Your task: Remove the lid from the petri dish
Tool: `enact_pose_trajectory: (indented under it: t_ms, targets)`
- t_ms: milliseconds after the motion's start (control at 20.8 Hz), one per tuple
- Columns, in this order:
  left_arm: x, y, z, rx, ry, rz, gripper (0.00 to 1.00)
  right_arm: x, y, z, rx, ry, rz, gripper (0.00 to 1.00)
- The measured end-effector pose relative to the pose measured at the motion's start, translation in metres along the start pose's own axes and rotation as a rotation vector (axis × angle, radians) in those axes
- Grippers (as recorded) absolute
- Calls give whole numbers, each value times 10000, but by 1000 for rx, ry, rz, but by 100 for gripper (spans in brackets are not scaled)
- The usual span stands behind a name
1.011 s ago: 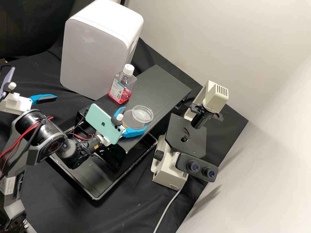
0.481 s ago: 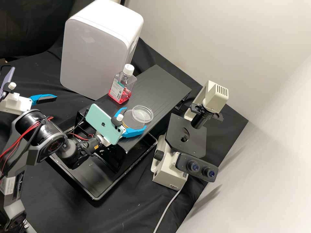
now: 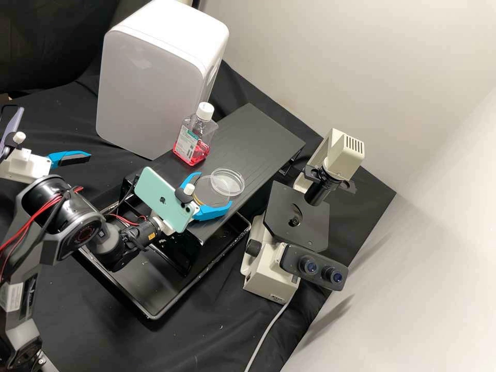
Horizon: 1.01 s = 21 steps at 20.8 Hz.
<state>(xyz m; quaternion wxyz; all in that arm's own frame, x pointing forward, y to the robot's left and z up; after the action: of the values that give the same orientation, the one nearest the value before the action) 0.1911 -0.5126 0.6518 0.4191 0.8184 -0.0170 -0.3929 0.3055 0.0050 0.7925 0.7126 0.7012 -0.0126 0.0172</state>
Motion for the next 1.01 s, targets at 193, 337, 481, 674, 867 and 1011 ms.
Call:
enact_pose_trajectory:
  t_ms: [193,337,481,674,867,1011]
  targets:
    - [0,0,0,0,0,0,100,-74,-2,-26,1,3,-5,0]
    - [0,0,0,0,0,0,100,-86,-4,-32,1,4,-7,0]
    - [0,0,0,0,0,0,100,-86,-1,-34,1,5,-6,0]
    - [0,0,0,0,0,0,100,-86,-1,-34,1,5,-6,0]
    - [0,-1,5,0,-2,-1,100,-86,-1,-34,1,5,-6,0]
    - [3,-13,13,1,-5,-5,100,-86,-1,-34,1,5,-6,0]
